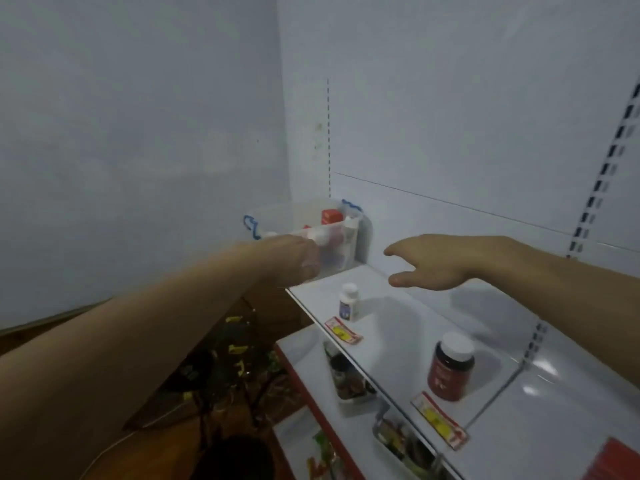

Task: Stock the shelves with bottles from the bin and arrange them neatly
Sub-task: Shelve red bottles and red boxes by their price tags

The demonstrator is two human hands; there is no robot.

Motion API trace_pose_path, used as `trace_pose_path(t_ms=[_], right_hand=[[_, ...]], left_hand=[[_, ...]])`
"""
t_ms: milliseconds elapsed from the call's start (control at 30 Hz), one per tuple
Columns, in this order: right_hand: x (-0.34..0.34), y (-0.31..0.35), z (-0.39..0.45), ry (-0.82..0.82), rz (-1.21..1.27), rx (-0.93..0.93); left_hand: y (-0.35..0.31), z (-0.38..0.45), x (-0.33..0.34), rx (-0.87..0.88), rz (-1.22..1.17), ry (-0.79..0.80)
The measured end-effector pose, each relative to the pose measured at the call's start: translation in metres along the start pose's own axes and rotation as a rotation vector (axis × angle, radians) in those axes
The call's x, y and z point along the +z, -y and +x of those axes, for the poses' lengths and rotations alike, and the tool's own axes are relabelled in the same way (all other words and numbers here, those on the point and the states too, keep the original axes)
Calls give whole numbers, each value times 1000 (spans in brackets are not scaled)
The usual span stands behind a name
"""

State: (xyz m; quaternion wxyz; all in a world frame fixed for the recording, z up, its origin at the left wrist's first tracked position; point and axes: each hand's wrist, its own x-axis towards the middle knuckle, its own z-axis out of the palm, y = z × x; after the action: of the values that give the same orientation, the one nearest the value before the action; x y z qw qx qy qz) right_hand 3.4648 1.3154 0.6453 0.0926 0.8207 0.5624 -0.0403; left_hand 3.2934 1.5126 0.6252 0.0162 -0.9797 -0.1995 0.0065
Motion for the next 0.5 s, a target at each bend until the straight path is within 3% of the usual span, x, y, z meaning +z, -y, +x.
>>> trace_pose_path(t_ms=[200,500], right_hand=[[-12,16,102,-25,11,-63],[-39,-28,262,-93,-34,-52]], left_hand=[[84,27,4,-90,10,9],[175,145,20,-81,-37,-7]])
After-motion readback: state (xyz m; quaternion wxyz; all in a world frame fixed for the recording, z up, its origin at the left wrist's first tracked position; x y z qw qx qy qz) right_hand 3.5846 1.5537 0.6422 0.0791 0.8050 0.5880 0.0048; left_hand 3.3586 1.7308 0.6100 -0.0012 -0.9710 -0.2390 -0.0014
